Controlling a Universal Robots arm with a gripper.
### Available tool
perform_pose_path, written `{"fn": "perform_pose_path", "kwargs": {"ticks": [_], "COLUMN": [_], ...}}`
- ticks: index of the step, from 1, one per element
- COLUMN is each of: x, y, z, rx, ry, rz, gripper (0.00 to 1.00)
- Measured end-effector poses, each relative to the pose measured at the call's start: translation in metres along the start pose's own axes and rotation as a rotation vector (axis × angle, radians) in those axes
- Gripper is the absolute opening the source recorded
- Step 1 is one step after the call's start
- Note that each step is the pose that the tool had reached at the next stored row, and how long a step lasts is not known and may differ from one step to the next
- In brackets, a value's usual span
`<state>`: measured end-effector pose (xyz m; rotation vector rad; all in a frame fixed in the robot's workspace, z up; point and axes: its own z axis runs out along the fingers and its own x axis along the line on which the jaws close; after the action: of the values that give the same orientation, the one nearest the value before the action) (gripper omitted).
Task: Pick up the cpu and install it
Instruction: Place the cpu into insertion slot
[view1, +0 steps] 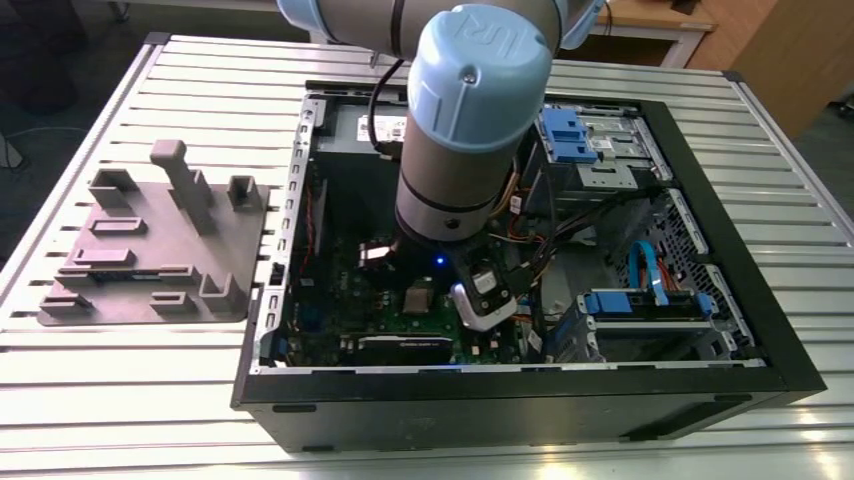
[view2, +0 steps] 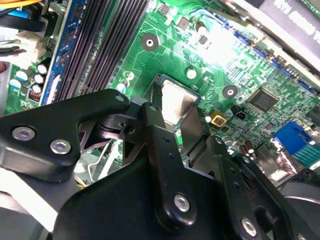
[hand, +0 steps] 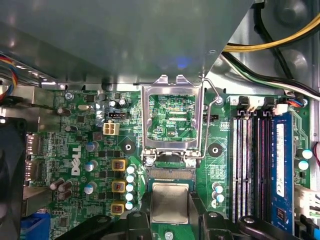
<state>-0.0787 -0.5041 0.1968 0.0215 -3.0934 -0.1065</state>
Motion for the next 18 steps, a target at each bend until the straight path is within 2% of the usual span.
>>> {"fn": "perform_pose_path", "kwargs": {"ticks": [10, 12, 13, 18], "x": [-0.0001, -0.0001, -0.0002, -0.0003], "y": [0.0000, 0.0000, 0.0000, 0.0017], "z": [0.0031, 0.0031, 0.0031, 0.0034], "rx": [-0.0011, -0.0069, -0.0097, -0.0154], "ry": [0.0002, 0.0000, -0.0001, -0.0001], "rz": [0.000, -0.001, -0.001, -0.001], "gripper": [0.42, 0.41, 0.35, 0.32]}}
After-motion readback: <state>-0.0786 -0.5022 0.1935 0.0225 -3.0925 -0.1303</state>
